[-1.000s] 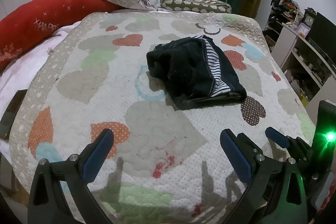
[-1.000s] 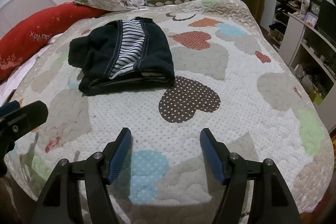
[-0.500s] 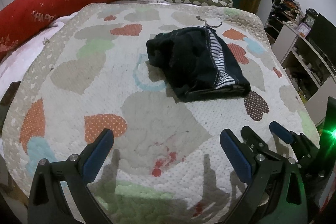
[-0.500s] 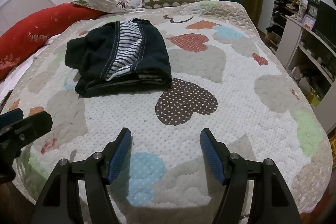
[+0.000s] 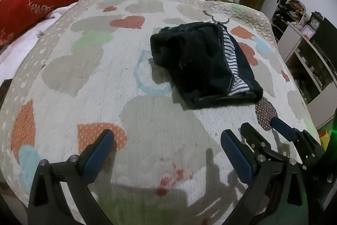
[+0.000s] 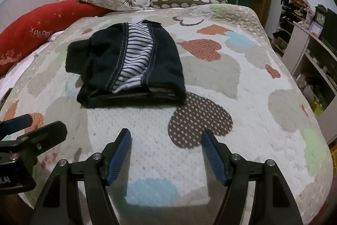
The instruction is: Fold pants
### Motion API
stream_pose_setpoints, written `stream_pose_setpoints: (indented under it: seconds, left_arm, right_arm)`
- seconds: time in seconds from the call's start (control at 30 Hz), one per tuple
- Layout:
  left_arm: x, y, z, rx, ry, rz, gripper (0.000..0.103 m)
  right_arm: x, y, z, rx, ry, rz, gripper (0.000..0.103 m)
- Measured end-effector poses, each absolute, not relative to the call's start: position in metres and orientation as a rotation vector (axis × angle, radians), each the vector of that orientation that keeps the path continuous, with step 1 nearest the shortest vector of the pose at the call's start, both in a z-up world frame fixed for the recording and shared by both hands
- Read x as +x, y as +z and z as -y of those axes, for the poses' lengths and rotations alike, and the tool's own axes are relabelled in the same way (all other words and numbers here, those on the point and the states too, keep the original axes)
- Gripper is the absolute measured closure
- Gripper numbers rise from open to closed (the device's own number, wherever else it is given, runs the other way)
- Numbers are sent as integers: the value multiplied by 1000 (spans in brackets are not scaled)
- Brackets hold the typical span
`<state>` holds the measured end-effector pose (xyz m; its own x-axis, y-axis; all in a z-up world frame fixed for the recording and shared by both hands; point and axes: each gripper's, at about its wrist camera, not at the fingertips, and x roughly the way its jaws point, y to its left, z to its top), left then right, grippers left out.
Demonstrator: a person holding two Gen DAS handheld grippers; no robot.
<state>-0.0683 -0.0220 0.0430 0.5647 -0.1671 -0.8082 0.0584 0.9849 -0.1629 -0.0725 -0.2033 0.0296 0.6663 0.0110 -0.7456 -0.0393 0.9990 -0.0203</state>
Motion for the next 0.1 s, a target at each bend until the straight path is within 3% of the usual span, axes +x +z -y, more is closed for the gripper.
stream_pose_setpoints:
  seconds: [0.1]
  left_arm:
    - [-65,44,22,-125,-140,-968,2]
  right_arm:
    - [-68,30,198,-46,55,-854,30]
